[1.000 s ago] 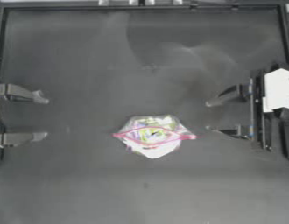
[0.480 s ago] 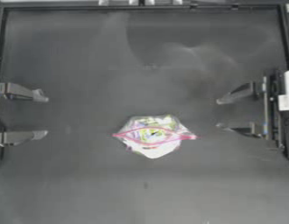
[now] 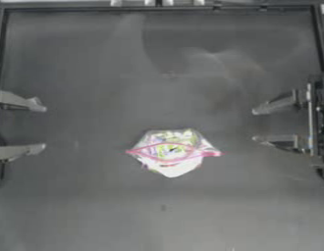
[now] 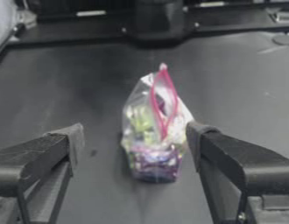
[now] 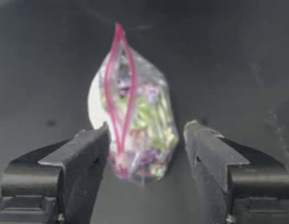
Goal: Put candy in bag
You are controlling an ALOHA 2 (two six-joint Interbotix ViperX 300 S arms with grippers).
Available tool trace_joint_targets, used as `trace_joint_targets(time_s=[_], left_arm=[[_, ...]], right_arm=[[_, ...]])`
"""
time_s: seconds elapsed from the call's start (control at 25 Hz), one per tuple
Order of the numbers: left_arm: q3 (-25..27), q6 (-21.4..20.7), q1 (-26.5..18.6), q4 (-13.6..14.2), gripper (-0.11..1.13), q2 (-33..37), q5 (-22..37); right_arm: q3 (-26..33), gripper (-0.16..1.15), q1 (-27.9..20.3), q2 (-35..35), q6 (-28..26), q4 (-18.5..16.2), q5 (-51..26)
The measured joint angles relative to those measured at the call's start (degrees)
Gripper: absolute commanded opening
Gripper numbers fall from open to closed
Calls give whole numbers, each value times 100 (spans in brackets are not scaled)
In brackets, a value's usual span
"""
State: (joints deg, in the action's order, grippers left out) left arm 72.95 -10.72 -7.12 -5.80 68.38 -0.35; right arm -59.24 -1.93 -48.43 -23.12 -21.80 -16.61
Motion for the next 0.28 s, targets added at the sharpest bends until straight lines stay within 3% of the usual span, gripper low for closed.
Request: trace_joint_targets(time_s=[0.28], left_arm=[[97,18,-9,0,99,272,0]], right_arm=[[-202,87,0,-334,-53,18,18]])
